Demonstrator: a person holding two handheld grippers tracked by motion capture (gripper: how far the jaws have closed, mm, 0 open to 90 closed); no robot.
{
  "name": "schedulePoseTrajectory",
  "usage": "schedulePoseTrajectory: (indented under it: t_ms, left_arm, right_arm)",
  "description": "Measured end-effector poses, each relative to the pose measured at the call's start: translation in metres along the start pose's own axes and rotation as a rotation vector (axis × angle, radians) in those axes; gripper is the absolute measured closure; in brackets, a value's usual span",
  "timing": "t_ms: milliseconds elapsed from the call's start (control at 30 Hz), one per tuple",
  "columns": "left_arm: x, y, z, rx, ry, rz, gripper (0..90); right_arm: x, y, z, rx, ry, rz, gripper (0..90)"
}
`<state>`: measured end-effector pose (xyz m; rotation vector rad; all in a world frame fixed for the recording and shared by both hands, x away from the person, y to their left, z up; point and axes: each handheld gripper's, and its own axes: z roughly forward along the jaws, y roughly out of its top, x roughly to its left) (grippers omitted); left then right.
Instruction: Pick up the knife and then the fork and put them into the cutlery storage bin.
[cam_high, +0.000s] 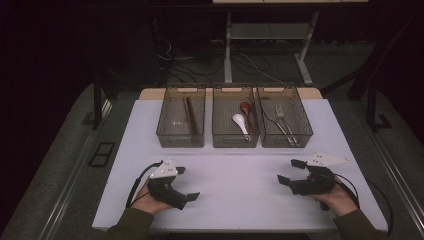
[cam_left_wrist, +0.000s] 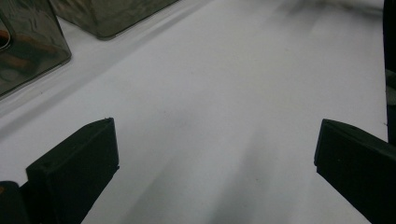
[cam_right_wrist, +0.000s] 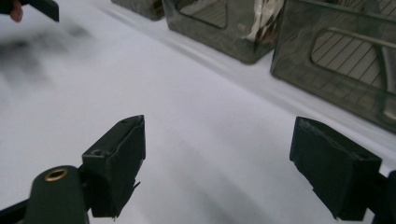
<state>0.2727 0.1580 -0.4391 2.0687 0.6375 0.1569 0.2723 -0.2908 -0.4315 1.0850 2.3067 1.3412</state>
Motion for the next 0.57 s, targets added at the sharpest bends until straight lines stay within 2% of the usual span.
schedulePoseTrajectory:
  t_ms: [367, 567]
  left_arm:
    - [-0.001, 0.000, 0.000, -0.006, -0.005, 0.002, 0.0]
    - [-0.001, 0.001, 0.000, -0.003, -0.007, 0.002, 0.0]
  right_arm:
    - [0.010, -0.015, 0.001, 0.054, 0.027, -0.019, 18.5]
    - [0.010, -0.014, 0.000, 0.050, 0.022, -0.024, 18.5]
